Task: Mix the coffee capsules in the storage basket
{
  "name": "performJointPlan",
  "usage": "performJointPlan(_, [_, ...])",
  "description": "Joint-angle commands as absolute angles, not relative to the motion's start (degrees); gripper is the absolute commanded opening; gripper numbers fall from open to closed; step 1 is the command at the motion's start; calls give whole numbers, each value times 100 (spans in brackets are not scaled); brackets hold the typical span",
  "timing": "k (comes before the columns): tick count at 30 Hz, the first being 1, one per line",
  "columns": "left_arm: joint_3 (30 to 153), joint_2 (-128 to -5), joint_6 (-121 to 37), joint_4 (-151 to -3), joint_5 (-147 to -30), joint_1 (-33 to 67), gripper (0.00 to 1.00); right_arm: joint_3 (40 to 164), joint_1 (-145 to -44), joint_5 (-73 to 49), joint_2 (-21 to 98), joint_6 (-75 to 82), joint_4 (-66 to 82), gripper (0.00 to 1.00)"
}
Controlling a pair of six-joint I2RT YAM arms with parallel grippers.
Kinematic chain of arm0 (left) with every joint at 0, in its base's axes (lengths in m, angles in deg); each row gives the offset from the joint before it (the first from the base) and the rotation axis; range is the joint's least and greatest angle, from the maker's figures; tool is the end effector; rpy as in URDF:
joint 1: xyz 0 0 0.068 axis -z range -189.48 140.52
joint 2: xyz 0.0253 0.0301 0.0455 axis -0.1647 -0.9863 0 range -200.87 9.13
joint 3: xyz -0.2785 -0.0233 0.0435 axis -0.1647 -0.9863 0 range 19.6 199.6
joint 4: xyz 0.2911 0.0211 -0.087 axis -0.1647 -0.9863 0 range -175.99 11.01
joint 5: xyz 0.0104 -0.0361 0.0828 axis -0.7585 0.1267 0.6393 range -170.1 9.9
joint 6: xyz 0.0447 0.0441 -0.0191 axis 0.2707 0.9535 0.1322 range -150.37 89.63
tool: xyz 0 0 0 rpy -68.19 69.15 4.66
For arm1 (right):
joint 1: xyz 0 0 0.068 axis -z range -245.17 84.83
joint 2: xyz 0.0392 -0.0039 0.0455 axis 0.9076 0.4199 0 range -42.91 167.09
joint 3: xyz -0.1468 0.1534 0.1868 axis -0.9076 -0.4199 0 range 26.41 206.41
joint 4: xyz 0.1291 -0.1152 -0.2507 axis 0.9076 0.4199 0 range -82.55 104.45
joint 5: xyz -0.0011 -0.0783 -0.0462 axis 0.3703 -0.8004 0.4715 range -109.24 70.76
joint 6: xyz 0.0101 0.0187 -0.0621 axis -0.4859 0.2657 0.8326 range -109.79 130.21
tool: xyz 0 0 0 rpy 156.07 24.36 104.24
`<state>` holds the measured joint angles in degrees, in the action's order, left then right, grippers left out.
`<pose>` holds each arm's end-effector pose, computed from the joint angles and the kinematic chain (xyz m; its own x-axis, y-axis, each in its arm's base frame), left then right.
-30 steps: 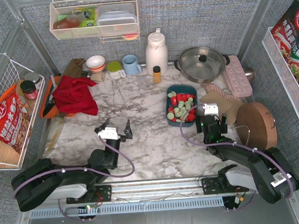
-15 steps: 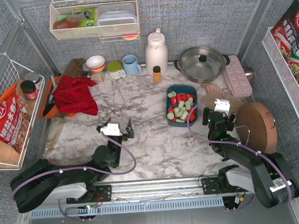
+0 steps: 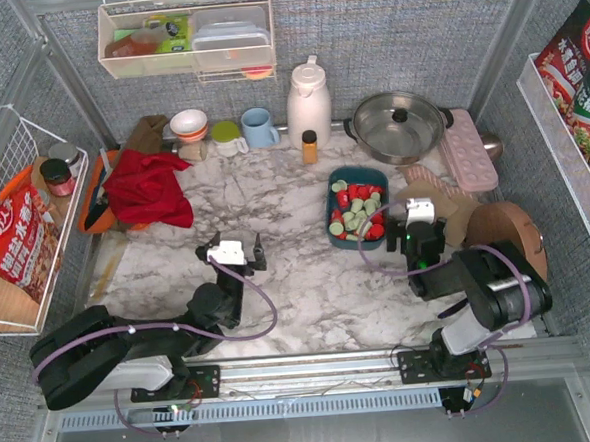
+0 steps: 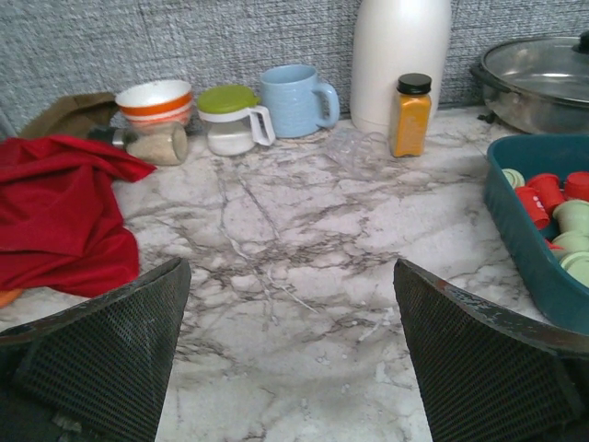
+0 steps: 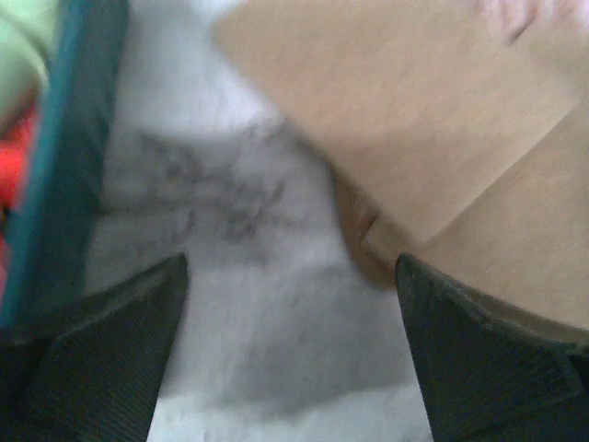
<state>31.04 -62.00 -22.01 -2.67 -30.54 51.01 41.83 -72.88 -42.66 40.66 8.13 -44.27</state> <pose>0.1487 -0.1833 0.1833 0.1694 -0.1078 -0.9796 0.1826 0.9802 -0.0763 0.2700 0.0159 0.1043 -0.2709 -0.0030 -0.9626 0.2648 0.9612 -0.0775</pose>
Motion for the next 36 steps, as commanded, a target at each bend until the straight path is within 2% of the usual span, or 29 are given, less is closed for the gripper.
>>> performJointPlan(1, [3009, -6079, -1392, 234, -2792, 5034, 99, 4003, -7471, -3978, 4534, 1335, -5759, 99])
performJointPlan(6, [2819, -5814, -819, -276, -2979, 4313, 99, 4343, -7255, -3540, 4483, 1228, -5130, 99])
performJointPlan(10, [2695, -5652, -1399, -799, -3019, 3164, 99, 4729, -7115, -3472, 4436, 1019, -4392, 99])
performJointPlan(14, [2566, -5589, -1310, -827, -3302, 2143, 99, 4950, -6880, -3166, 4429, 872, -3938, 99])
performJointPlan(19, [2360, -6291, -2425, -523, -4156, 333, 100, 4952, -6869, -3154, 4444, 872, -3933, 99])
performJointPlan(21, [2553, -6635, -2387, -466, -4473, 179, 100, 4951, -6869, -3154, 4437, 867, -3932, 99])
performJointPlan(26, [3331, -7466, -3159, -1002, -6161, -738, 99, 4948, -6869, -3145, 4439, 872, -3931, 99])
performJointPlan(29, [3151, -8073, -3813, -32, -6809, -1438, 99, 4952, -6869, -3145, 4441, 870, -3931, 99])
performJointPlan(36, [3124, -8037, -3869, 55, -6886, -1494, 99, 4951, -6869, -3137, 4437, 872, -3931, 99])
